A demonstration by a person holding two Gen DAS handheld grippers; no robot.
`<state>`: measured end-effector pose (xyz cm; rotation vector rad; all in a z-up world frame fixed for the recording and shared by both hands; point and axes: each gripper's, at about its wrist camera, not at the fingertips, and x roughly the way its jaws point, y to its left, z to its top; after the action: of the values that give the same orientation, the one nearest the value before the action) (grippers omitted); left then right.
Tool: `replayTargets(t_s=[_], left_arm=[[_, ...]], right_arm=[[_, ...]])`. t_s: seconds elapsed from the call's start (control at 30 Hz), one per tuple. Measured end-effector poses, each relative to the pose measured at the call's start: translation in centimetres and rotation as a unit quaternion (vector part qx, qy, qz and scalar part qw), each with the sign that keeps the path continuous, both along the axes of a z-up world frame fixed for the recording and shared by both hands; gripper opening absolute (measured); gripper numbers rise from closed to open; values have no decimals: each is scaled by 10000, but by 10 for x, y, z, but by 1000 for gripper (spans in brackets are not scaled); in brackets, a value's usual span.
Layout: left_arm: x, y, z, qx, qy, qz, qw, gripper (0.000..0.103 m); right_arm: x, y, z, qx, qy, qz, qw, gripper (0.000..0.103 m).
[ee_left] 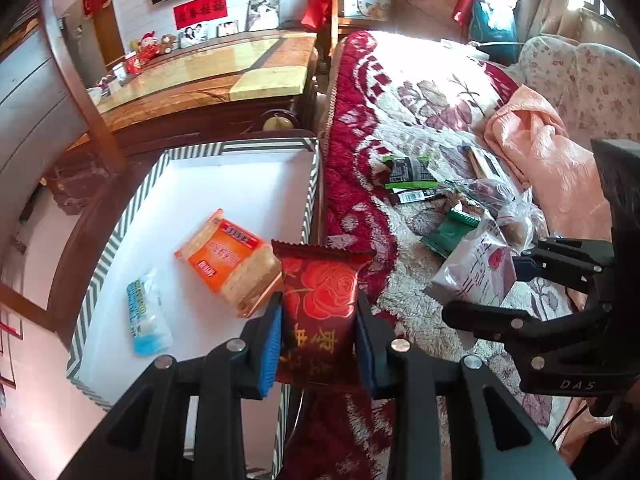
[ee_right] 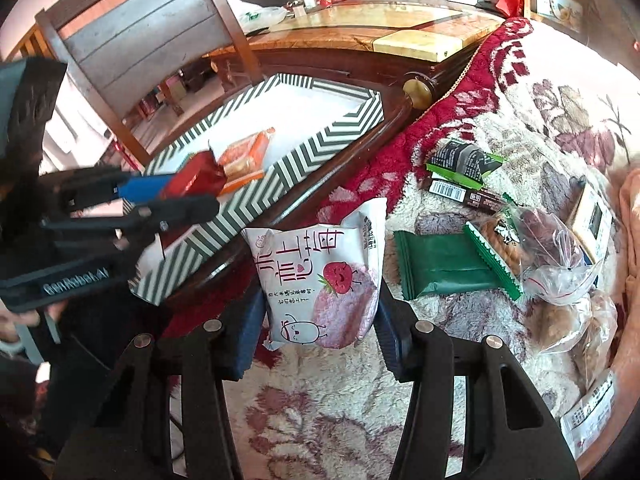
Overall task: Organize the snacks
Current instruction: 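Carry the red packet and pink strawberry packet over the tray with both grippers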
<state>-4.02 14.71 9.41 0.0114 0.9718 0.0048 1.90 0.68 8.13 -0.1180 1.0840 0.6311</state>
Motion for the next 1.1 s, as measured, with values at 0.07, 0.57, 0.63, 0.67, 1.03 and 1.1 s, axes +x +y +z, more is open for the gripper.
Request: replayTargets(t_s=[0.07,0.57,0.63,0.67,1.03,1.1], left_arm=[[-2,2,1,-20,-17,57,10000,35],[-12,35,7,25,-163,594,9981,35],[-12,40,6,15,-153,678,9976,35],[-12,44,6,9,-148,730,9972,35],[-13,85,-4,-111,-86,1356,9907,35],[-13,95,-7,-171,-72,1511,9883,35]], right_arm=[[0,2,4,-12,-40,-1,10000,50],[1,30,12,-25,-4,238,9997,50],[3,35,14,-16,-15,271,9996,50],[4,39,15,-15,-11,304,9995,50],[16,82,21,-88,-75,679,9976,50],[18,91,21,-118,-88,750,9971,50]])
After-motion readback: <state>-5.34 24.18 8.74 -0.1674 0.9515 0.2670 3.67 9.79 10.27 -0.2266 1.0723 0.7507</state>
